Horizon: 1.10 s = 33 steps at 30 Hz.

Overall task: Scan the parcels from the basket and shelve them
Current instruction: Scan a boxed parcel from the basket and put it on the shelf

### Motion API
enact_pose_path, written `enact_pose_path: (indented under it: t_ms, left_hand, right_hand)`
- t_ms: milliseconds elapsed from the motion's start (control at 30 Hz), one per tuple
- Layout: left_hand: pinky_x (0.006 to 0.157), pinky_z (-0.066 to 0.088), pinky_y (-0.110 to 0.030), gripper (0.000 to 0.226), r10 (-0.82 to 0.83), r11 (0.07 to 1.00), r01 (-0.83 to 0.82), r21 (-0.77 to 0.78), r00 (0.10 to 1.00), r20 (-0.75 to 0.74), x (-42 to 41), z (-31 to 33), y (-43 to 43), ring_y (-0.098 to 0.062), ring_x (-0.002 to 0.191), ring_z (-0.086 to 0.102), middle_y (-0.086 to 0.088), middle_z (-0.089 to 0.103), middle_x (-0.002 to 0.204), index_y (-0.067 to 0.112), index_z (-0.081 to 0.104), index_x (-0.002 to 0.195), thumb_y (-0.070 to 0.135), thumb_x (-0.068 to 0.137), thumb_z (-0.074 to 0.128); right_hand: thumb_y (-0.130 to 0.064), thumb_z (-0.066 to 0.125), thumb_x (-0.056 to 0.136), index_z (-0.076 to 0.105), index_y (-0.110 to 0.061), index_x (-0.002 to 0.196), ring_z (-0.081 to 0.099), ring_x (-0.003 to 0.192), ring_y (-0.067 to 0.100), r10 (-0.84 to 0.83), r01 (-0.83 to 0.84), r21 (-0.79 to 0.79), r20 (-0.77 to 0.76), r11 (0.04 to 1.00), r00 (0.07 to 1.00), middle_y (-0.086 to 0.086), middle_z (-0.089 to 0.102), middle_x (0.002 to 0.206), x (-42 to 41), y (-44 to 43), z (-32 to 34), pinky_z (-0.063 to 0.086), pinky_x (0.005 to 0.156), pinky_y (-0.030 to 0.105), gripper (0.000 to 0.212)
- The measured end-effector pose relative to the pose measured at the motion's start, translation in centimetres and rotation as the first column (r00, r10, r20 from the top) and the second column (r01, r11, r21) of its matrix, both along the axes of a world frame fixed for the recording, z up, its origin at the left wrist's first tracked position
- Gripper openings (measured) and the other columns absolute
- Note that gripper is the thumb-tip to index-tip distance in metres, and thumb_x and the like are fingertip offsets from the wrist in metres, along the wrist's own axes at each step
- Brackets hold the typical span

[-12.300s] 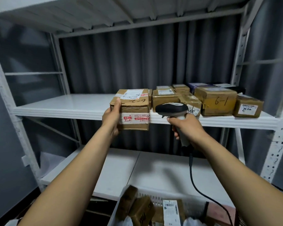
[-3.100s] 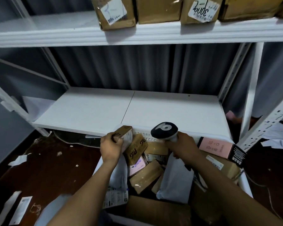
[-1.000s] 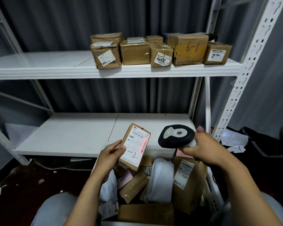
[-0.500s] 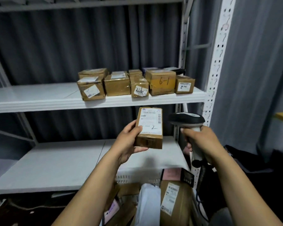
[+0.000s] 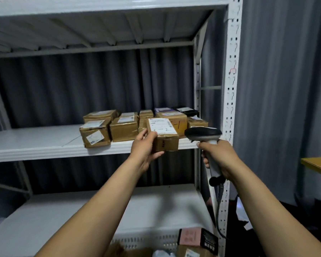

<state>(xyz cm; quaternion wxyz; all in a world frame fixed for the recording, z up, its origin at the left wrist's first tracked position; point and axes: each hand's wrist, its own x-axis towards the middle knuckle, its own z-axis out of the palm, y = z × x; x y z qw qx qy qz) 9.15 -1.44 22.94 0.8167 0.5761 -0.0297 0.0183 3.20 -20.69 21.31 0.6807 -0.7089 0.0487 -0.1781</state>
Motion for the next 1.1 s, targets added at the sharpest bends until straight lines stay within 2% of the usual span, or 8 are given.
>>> enact_pose_path:
  t_ms: [133,333,500,600,767,867,967,1100]
  left_hand:
    - [0.064,0.059,-0.035,0.042,0.166,0.985,-0.167,0.03,0.985,0.045,3.0,1.1,1.1,-0.021,0.104,0.06,-0.004,0.06,0.124,0.018,0.053,0.133,0.029,0.094,0.06]
    - [0.06,0.054,-0.03,0.028,0.28,0.958,-0.284,0.022,0.953,0.116,7.2,2.5,2.1,-0.015,0.086,0.064,-0.004,0.069,0.11,0.016,0.065,0.115,0.027,0.091,0.055]
    - [0.063,0.054,-0.03,0.026,0.285,0.954,-0.291,0.073,0.955,0.084,10.0,2.3,2.3,-0.015,0.087,0.059,-0.001,0.062,0.106,0.018,0.059,0.117,0.034,0.097,0.053]
    - [0.076,0.058,-0.038,0.032,0.285,0.918,-0.309,0.247,0.95,0.132,11.5,2.7,2.7,-0.017,0.083,0.06,-0.002,0.063,0.104,0.016,0.059,0.115,0.042,0.096,0.052]
    - [0.103,0.042,-0.038,0.058,0.241,0.557,-0.51,0.656,0.855,0.46,13.3,3.6,4.3,-0.031,0.125,0.05,-0.014,0.054,0.137,0.012,0.045,0.141,0.043,0.093,0.057]
    - [0.105,0.037,-0.038,0.069,0.079,0.413,-0.601,0.685,0.772,0.63,13.4,2.7,5.0,-0.029,0.13,0.044,-0.014,0.046,0.143,0.023,0.032,0.149,0.04,0.09,0.063]
    - [0.112,0.031,-0.039,0.065,-0.103,0.228,-0.677,0.7,0.698,0.709,13.9,1.5,5.5,-0.027,0.138,0.034,-0.009,0.035,0.151,0.03,0.04,0.145,0.039,0.087,0.067]
    - [0.108,0.033,-0.034,0.047,-0.257,0.149,-0.695,0.703,0.659,0.707,15.0,1.8,5.1,-0.026,0.13,0.042,-0.003,0.048,0.141,0.022,0.051,0.138,0.035,0.093,0.058]
  right_hand:
    - [-0.013,0.066,0.088,0.058,-0.004,0.087,0.046,0.039,0.015,0.027,-0.027,-0.014,0.012,1.0,1.0,0.007,0.05,0.055,2.7,1.0,1.1,0.04,0.038,0.022,0.011]
    - [-0.014,0.066,0.088,0.058,-0.004,0.087,0.045,0.042,0.017,0.039,-0.038,-0.037,0.017,0.999,0.999,0.008,0.051,0.056,5.8,1.6,2.1,0.041,0.04,0.022,0.012]
    - [-0.015,0.065,0.088,0.062,0.003,0.096,0.046,0.043,0.018,0.042,-0.042,-0.048,0.006,0.998,0.999,0.008,0.051,0.054,7.5,2.1,1.7,0.042,0.043,0.024,0.02]
    - [-0.014,0.064,0.089,0.06,0.009,0.105,0.045,0.043,0.018,0.044,-0.045,-0.052,-0.01,0.998,0.999,0.009,0.051,0.056,8.4,2.4,1.7,0.04,0.042,0.025,0.028]
    - [-0.016,0.067,0.088,0.061,0.004,0.102,0.048,0.043,0.018,0.032,-0.032,-0.107,-0.001,0.994,0.999,0.007,0.054,0.057,9.9,2.3,2.2,0.041,0.042,0.025,0.025]
    - [-0.017,0.067,0.086,0.059,-0.001,0.091,0.049,0.045,0.021,0.009,-0.006,-0.139,0.018,0.99,1.0,0.008,0.055,0.058,10.9,2.0,2.8,0.041,0.045,0.027,0.018]
    - [-0.014,0.066,0.087,0.057,-0.005,0.086,0.047,0.043,0.02,-0.008,0.013,-0.147,0.037,0.989,0.999,0.009,0.052,0.058,11.7,2.1,3.3,0.039,0.045,0.026,0.013]
    - [-0.014,0.066,0.087,0.057,-0.006,0.09,0.047,0.042,0.019,-0.003,0.009,-0.148,0.04,0.989,0.999,0.008,0.051,0.06,12.2,2.5,3.8,0.038,0.043,0.024,0.013]
